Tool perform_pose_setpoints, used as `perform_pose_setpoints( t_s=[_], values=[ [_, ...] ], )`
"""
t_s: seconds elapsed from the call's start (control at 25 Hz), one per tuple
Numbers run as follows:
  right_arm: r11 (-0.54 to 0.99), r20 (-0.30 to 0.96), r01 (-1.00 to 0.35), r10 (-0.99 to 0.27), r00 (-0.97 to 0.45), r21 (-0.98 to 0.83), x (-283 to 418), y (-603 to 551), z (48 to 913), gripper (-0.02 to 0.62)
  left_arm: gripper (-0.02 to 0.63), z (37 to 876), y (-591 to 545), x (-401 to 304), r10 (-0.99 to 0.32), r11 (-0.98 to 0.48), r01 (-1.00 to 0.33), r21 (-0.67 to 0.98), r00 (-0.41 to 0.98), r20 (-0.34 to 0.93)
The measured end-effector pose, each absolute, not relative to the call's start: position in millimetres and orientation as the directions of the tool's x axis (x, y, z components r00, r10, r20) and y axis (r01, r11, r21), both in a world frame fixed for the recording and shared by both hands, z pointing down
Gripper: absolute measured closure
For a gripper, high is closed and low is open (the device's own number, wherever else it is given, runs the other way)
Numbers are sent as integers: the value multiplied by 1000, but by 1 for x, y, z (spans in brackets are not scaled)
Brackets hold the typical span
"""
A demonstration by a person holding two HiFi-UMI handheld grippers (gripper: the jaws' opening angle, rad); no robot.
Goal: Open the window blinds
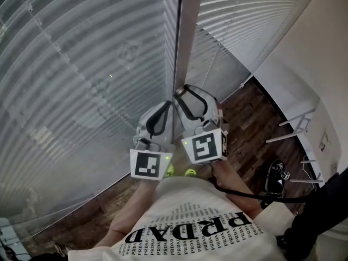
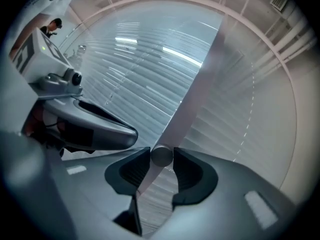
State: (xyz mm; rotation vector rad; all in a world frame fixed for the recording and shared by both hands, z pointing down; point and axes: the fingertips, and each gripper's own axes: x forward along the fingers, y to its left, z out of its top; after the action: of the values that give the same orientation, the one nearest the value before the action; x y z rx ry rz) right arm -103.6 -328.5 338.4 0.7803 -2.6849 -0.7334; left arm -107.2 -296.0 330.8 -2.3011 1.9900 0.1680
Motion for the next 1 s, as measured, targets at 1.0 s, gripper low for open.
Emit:
perform_pose_setpoints(
  t_s=[1.0],
  values=[
    [803, 48, -490, -535, -844, 339, -101, -335, 336, 468, 614, 333, -299, -106, -978, -155, -988, 10, 152, -146]
  ],
)
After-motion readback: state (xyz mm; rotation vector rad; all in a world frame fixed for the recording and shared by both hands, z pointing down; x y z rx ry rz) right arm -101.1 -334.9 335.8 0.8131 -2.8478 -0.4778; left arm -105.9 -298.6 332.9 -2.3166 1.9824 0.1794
